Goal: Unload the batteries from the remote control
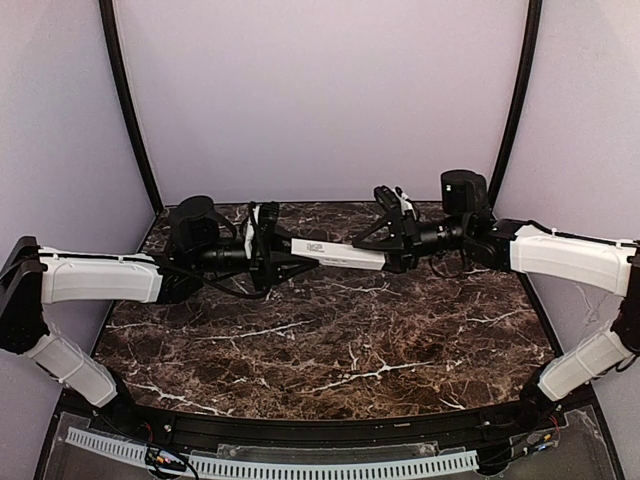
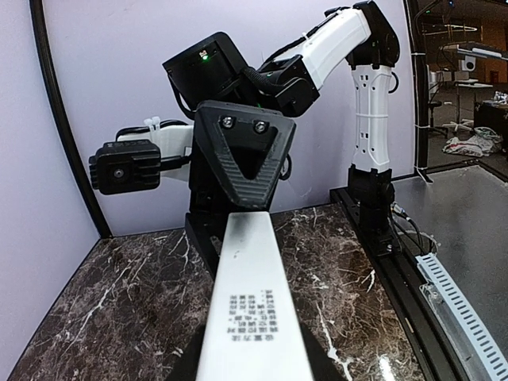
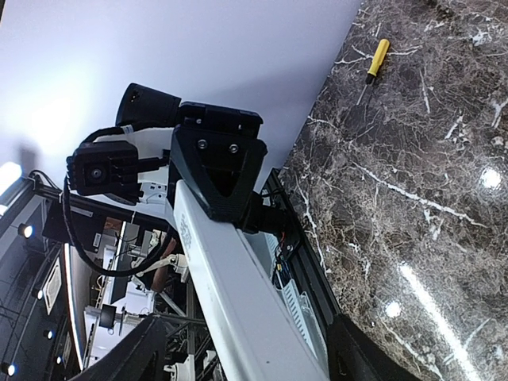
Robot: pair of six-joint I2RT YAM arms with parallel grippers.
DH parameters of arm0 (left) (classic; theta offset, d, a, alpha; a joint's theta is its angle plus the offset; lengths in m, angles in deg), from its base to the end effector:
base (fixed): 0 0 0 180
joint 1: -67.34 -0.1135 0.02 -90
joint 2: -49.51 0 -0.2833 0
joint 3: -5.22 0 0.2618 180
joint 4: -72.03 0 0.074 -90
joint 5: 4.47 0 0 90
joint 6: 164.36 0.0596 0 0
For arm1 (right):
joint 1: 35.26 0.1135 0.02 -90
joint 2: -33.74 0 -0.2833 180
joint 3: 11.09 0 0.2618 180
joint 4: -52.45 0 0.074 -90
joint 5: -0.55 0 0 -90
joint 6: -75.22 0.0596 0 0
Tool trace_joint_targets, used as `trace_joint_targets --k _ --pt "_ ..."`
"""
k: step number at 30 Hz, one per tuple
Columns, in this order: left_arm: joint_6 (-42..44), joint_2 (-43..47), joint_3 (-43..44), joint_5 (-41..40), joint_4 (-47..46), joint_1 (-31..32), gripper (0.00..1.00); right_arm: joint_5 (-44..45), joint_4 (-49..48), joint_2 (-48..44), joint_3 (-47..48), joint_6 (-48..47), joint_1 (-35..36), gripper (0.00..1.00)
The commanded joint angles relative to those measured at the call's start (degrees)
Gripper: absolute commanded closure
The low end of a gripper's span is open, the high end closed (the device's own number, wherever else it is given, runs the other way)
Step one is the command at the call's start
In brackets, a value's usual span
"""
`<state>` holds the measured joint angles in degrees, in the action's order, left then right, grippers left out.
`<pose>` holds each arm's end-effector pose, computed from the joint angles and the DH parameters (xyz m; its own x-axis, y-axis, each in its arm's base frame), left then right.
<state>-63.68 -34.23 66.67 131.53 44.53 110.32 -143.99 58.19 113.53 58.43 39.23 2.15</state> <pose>0.2241 -0.2674 0.3063 0.2502 -0.0572 -0.9665 0.9681 0.0310 0.2487 0.2340 0.2401 0.3157 -0.9171 -0.1105 -0.3831 -0.3953 0.1269 0.9098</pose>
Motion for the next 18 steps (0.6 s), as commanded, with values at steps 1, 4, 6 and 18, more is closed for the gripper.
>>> trace_joint_targets --k 1,4,6,18 --pt "-0.37 0.12 -0.57 0.23 -3.39 -0.01 1.0 -1.17 -2.99 0.95 1.33 1.18 1.1 0.37" --pt "-0.04 0.02 -0.58 0.12 -3.38 -0.04 1.0 -1.33 -4.66 1.27 1.15 2.18 1.34 0.46" --pt "0.04 -0.02 -0.57 0.1 -3.37 -0.03 1.0 -1.52 -5.54 1.56 0.98 2.63 1.58 0.53" --pt "0.24 0.14 -0.69 0.04 -3.36 -0.03 1.0 -2.57 -4.01 1.18 1.66 1.44 1.76 0.76"
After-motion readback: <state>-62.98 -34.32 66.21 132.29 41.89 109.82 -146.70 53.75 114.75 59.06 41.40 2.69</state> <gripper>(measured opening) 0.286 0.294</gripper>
